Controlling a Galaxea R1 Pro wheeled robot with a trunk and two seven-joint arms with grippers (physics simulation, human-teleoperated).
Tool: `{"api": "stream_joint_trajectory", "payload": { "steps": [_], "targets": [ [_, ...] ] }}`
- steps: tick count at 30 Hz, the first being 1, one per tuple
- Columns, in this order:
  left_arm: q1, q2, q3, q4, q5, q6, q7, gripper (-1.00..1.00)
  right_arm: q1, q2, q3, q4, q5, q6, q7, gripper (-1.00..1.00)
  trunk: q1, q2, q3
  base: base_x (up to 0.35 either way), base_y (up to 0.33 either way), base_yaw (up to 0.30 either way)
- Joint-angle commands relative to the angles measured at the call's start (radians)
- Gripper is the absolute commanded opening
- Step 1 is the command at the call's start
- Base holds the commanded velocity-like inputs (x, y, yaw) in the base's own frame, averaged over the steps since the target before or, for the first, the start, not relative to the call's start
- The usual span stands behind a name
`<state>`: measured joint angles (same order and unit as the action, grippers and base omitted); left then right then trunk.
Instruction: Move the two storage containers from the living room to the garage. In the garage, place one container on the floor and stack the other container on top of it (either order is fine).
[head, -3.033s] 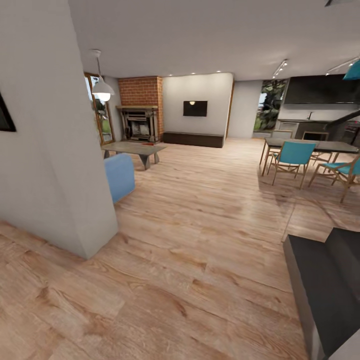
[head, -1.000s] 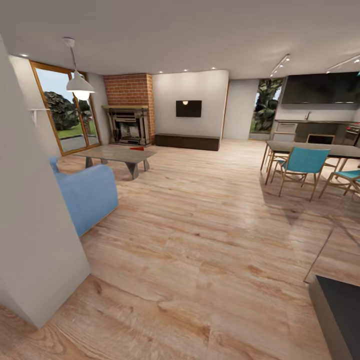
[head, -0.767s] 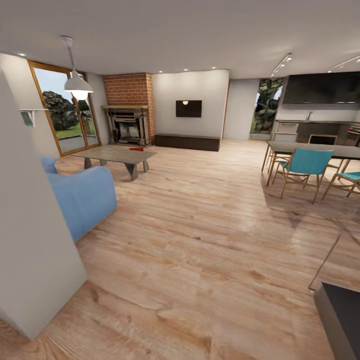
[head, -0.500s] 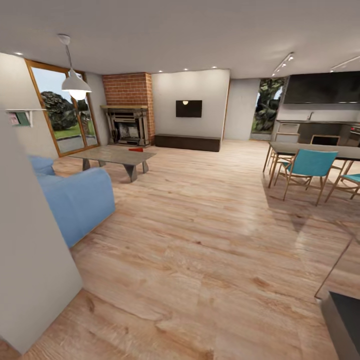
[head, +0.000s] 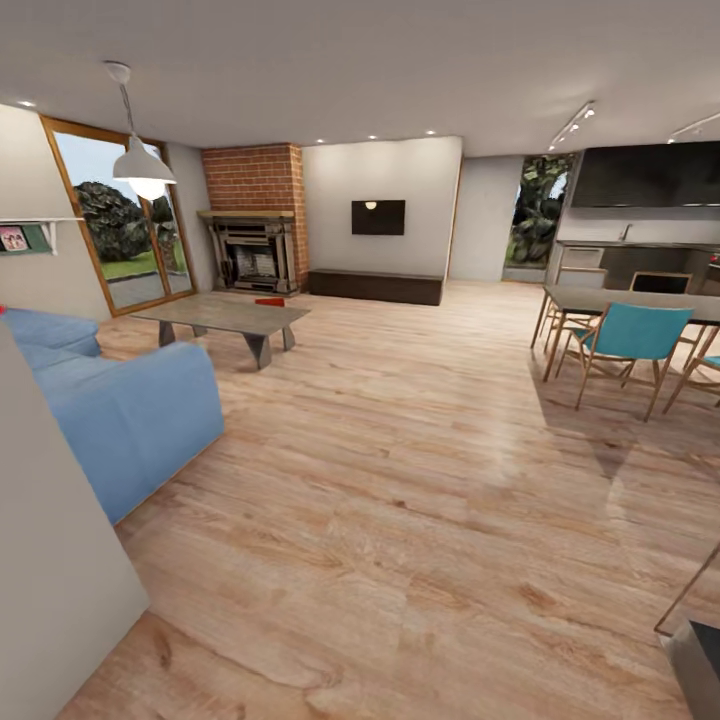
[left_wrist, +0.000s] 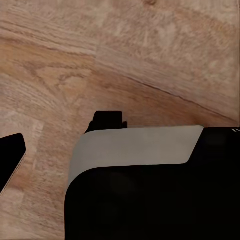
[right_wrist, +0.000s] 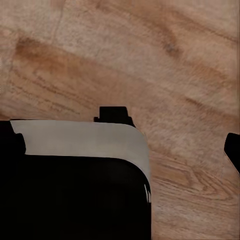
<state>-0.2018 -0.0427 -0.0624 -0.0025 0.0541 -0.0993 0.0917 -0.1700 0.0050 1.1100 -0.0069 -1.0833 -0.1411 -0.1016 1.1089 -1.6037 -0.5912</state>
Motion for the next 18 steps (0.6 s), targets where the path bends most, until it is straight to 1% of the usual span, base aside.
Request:
{"api": "stream_joint_trajectory", "payload": {
  "steps": [1, 18],
  "targets": [
    [-0.001, 0.000, -0.007, 0.001, 0.006, -0.003, 0.003, 1.00, 0.000, 0.000, 0.008, -0.001, -0.008, -0.002, -0.004, 1.00, 0.000, 0.000, -0.001, 0.322, 0.000, 0.000],
    [-0.001, 0.000, -0.007, 0.001, 0.006, -0.005, 0.003, 1.00, 0.000, 0.001, 0.008, -0.001, -0.007, -0.002, -0.004, 1.00, 0.000, 0.000, -0.001, 0.323, 0.000, 0.000]
  ]
}}
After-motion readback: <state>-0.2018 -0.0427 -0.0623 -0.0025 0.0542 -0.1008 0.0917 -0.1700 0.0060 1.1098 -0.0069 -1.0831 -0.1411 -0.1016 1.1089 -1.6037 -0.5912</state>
